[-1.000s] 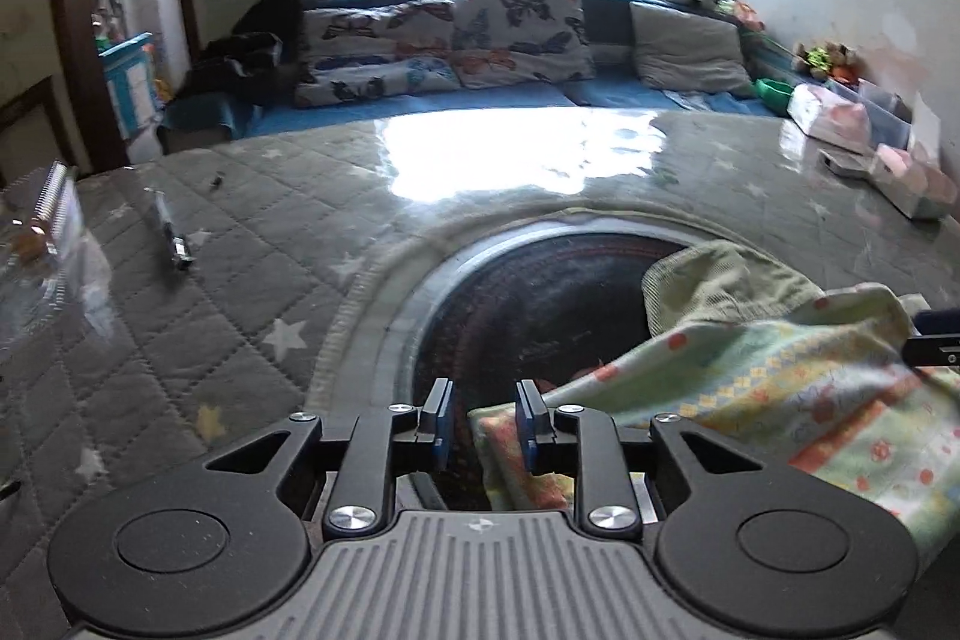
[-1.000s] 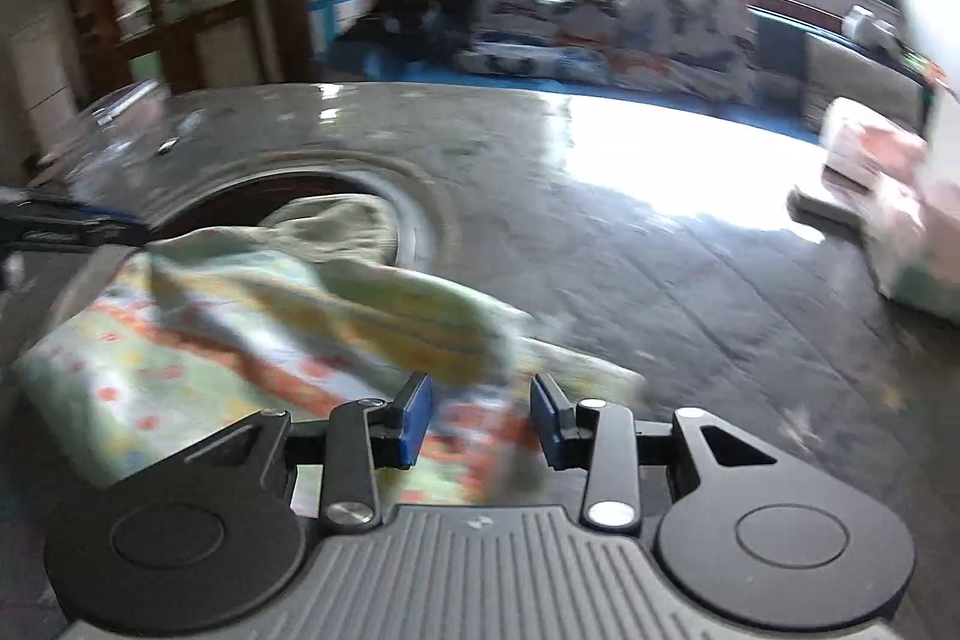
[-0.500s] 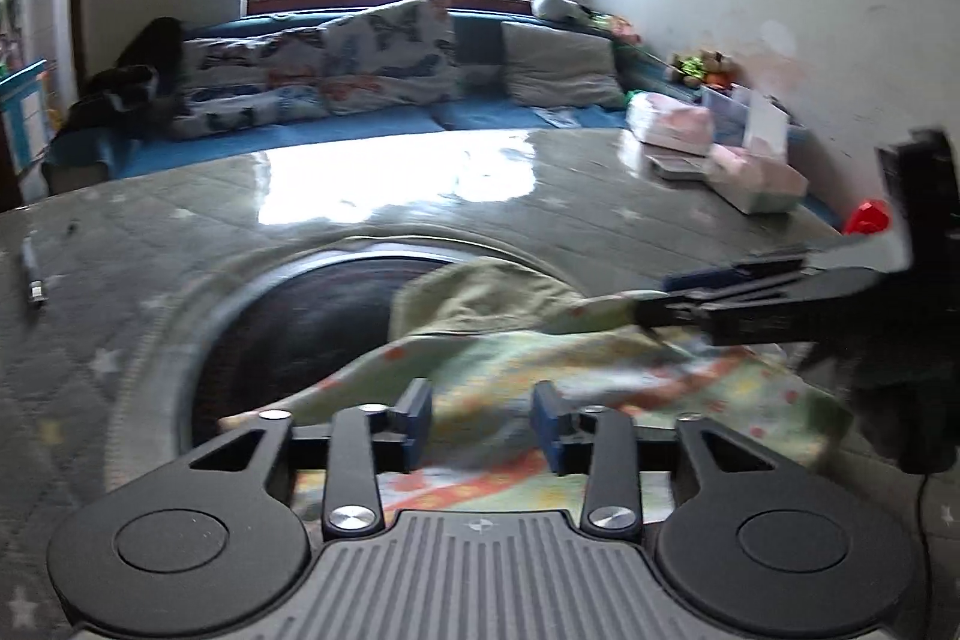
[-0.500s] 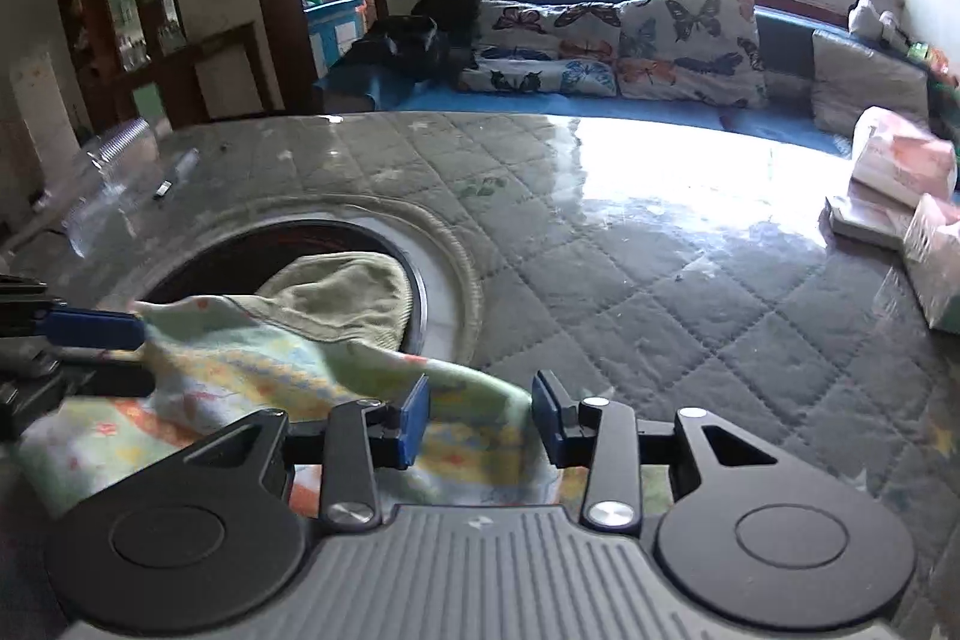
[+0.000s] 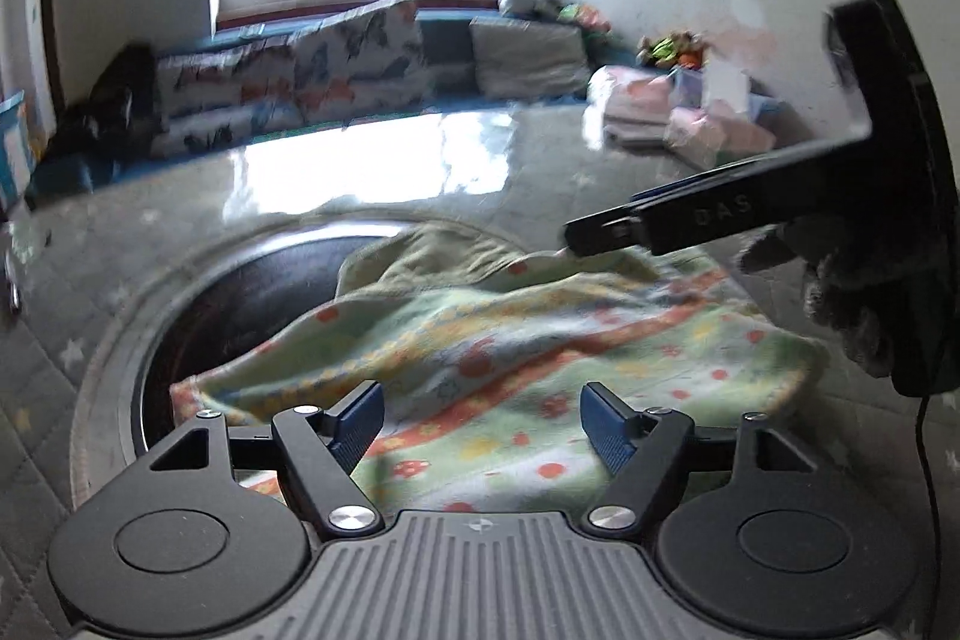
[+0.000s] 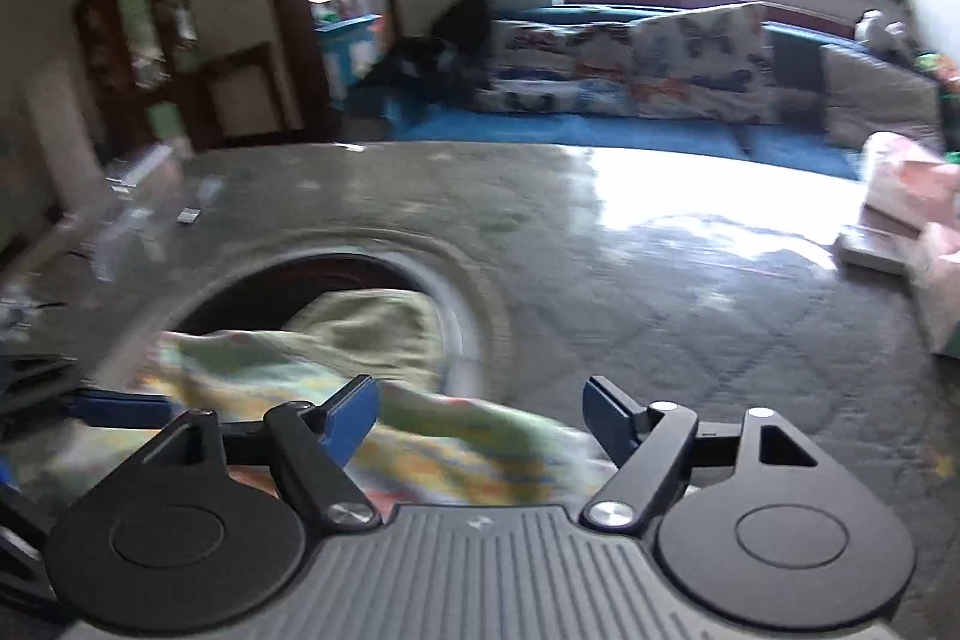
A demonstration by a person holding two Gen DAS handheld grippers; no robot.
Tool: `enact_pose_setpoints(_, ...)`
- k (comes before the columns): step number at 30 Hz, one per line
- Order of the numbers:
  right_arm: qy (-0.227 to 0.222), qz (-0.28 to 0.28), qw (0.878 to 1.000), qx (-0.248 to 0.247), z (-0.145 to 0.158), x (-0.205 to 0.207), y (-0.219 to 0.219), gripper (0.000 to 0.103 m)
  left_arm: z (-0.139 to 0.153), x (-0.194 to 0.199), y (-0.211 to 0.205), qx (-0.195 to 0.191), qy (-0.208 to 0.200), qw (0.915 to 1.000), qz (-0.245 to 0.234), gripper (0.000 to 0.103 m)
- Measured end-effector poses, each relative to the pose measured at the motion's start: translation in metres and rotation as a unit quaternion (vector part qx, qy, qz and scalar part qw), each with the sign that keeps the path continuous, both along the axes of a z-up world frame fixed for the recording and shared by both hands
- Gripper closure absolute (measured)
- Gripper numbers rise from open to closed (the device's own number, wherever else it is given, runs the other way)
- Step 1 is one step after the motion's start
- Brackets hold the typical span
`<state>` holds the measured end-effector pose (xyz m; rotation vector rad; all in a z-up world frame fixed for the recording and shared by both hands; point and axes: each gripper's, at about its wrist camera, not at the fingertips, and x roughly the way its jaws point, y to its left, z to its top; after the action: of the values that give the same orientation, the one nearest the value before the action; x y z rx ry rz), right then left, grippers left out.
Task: Fold clothes
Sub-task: 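Open both tools and release the folded shirt, then smooth it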
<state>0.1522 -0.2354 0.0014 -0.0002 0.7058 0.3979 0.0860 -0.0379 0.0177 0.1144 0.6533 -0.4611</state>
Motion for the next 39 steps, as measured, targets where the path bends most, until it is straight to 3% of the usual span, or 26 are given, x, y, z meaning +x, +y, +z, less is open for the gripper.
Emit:
enact_pose_setpoints(4,0.003,0.042,0.999,-0.004,0.005,-0.007,0.018,0.026,0.003,-0.014,-0.009,0.001,-0.022,0.9991,-0.035,0.031)
enact_pose_setpoints(9,0.026,0.088,0.996,0.010,0.004,-0.011,0.039,0.035,-0.005,-0.026,-0.015,-0.008,-0.018,0.9968,-0.078,0.053)
enact_pose_setpoints(13,0.044,0.096,0.994,-0.003,-0.006,-0.004,0.053,0.051,-0.014,-0.026,-0.017,-0.012,-0.004,0.9965,-0.083,0.054)
enact_pose_setpoints(16,0.061,0.085,0.994,-0.011,-0.020,0.008,0.057,0.056,-0.017,-0.025,-0.016,-0.017,0.001,0.9964,-0.084,0.054)
enact_pose_setpoints(18,0.058,0.075,0.995,-0.015,-0.025,0.013,0.058,0.058,-0.019,-0.025,-0.016,-0.018,0.003,0.9962,-0.085,0.053)
enact_pose_setpoints(22,0.053,0.051,0.997,-0.006,-0.029,0.027,0.058,0.072,-0.023,-0.024,-0.016,-0.021,0.006,0.9958,-0.089,0.053)
enact_pose_setpoints(27,0.047,0.049,0.998,-0.010,-0.029,0.031,0.063,0.071,-0.023,-0.021,-0.017,-0.021,0.004,0.9959,-0.088,0.052)
enact_pose_setpoints(29,0.040,0.051,0.998,-0.011,-0.025,0.028,0.061,0.066,-0.022,-0.023,-0.014,-0.026,0.003,0.9960,-0.085,0.051)
enact_pose_setpoints(30,0.036,0.053,0.998,-0.011,-0.022,0.026,0.060,0.059,-0.020,-0.024,-0.011,-0.028,0.001,0.9964,-0.080,0.050)
enact_pose_setpoints(35,0.021,0.068,0.997,-0.026,-0.016,0.005,0.056,0.044,-0.009,-0.023,0.016,-0.038,-0.015,0.9986,-0.032,0.045)
enact_pose_setpoints(39,0.018,0.071,0.997,-0.035,-0.018,-0.013,0.051,0.042,-0.009,-0.015,0.044,-0.057,-0.005,0.9982,0.020,0.045)
